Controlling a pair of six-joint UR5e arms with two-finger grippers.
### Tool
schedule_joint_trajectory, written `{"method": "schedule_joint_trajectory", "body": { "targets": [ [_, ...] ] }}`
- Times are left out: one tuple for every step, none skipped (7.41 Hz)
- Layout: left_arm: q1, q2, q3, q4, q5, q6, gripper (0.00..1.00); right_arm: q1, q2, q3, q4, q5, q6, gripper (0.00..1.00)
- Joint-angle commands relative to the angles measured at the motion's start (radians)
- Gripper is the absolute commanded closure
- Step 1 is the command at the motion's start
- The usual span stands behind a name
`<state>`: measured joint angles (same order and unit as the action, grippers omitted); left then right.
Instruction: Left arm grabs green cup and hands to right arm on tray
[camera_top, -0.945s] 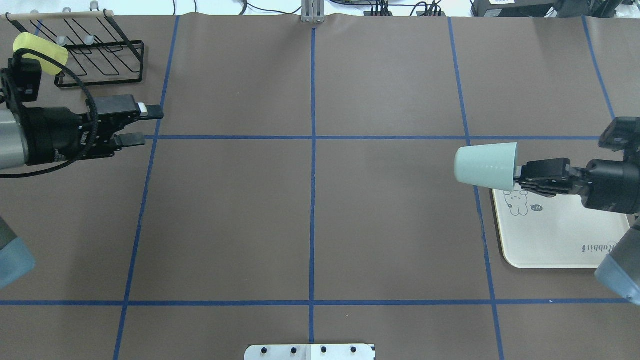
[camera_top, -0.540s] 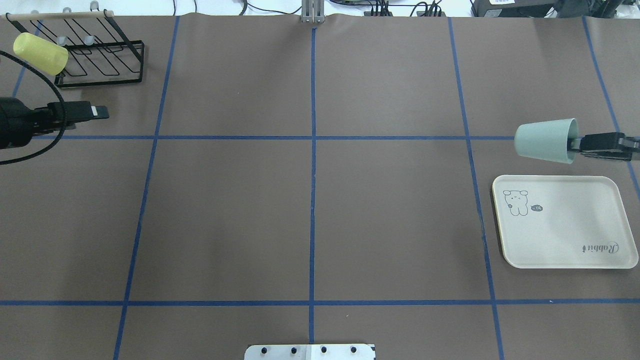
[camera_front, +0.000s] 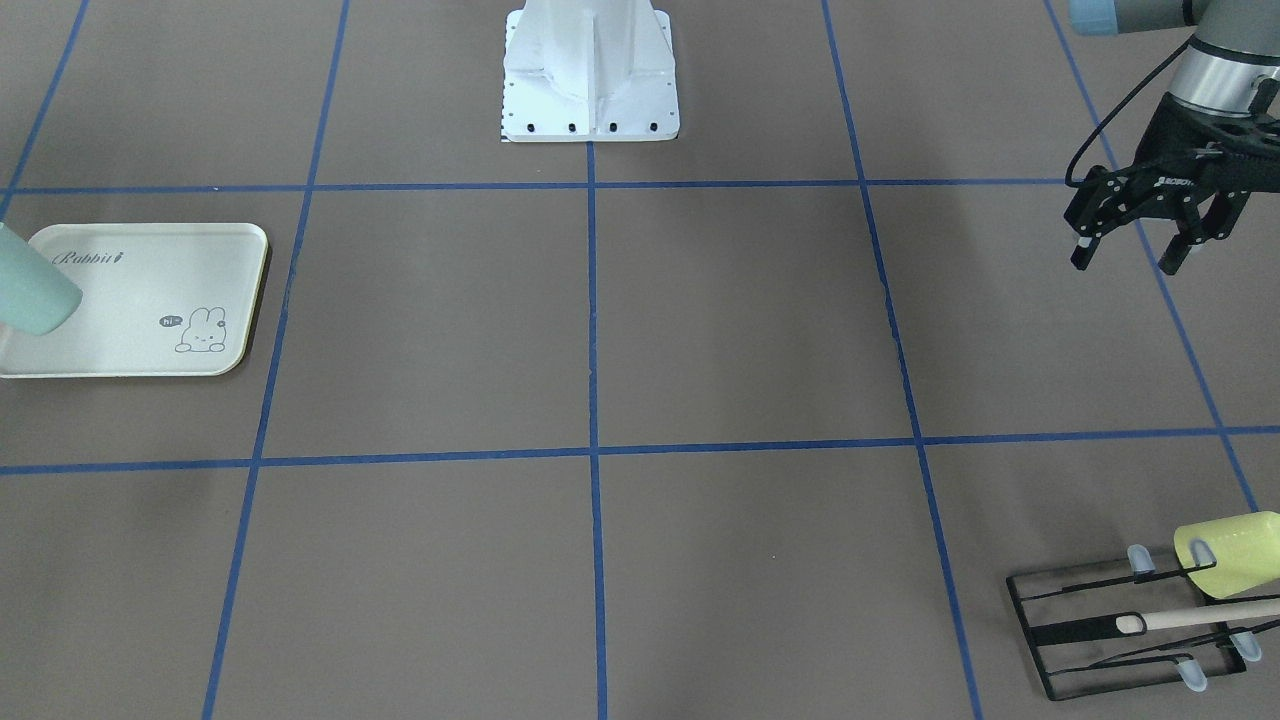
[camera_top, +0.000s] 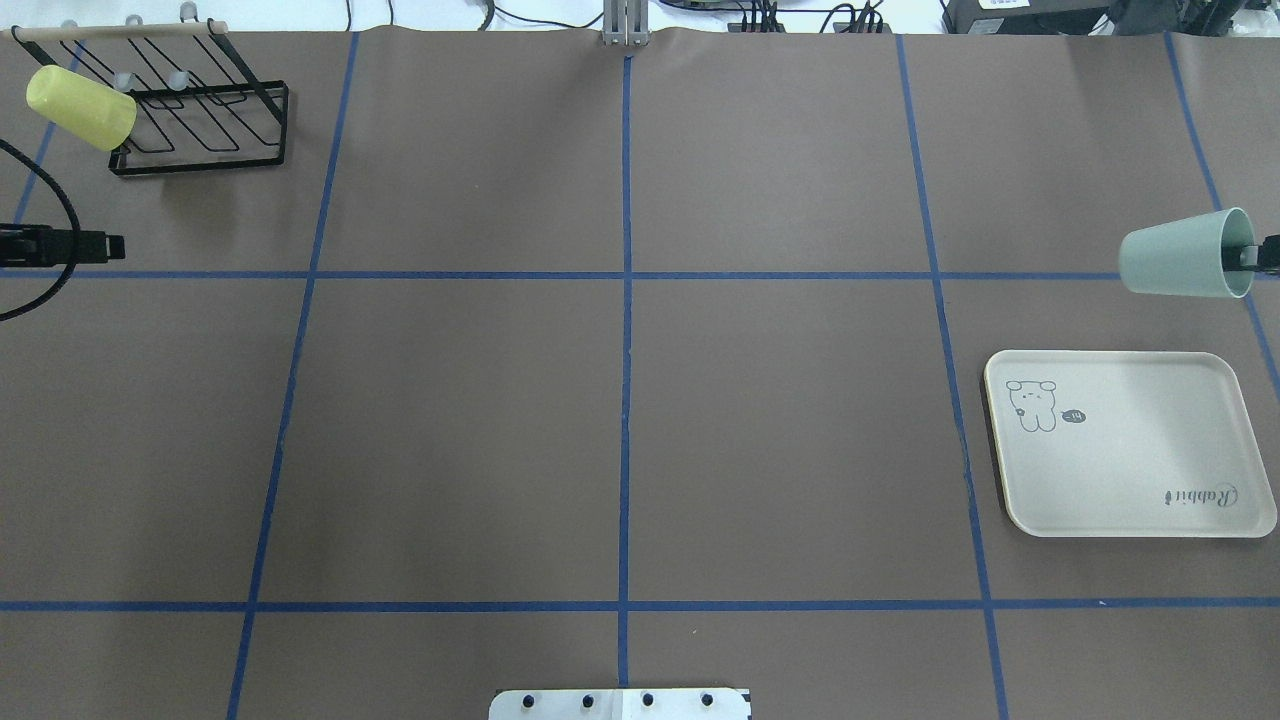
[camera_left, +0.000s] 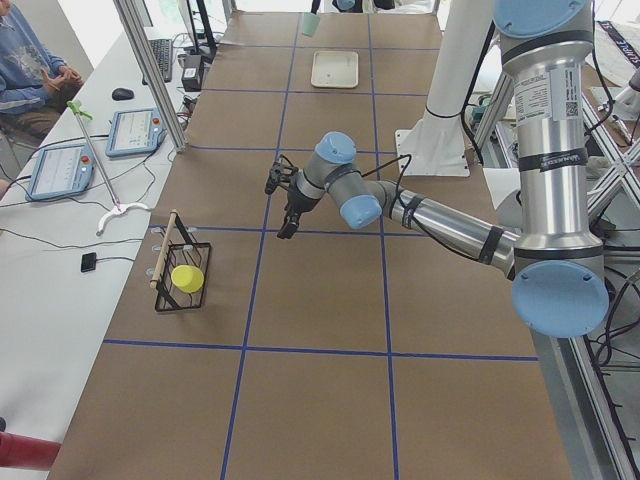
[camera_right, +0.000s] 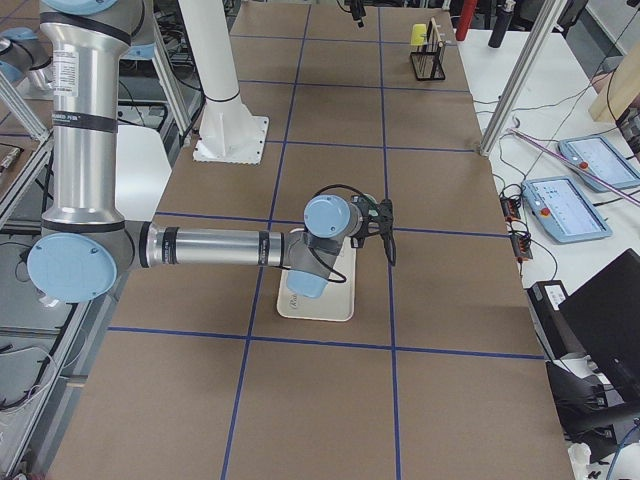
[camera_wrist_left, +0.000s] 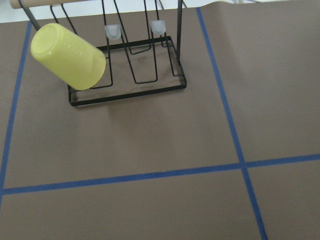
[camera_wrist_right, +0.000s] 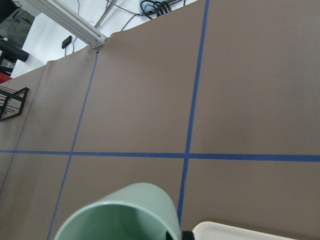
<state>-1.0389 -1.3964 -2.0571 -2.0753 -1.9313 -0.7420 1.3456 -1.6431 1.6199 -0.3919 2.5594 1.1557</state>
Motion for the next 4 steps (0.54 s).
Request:
{"method": "schedule_joint_trajectory", "body": {
  "targets": [
    [-0.088, 0.051, -0.005, 0.034, -0.124, 0.103, 0.00, -0.012, 0.000, 0.014, -0.189, -0.078, -0.069, 1.00],
    [-0.139, 0.065, -0.003, 0.035, -0.174, 0.136, 0.00, -0.032, -0.006, 0.018, -0.293, -0.138, -0.138, 1.00],
    [-0.156, 0.068, -0.006, 0.035, -0.196, 0.136, 0.00, -0.046, -0.007, 0.037, -0.435, -0.178, -0.257, 1.00],
    [-0.159, 0.069, -0.005, 0.035, -0.198, 0.136, 0.00, -0.075, -0.007, 0.122, -0.654, -0.235, -0.387, 1.00]
  ]
}}
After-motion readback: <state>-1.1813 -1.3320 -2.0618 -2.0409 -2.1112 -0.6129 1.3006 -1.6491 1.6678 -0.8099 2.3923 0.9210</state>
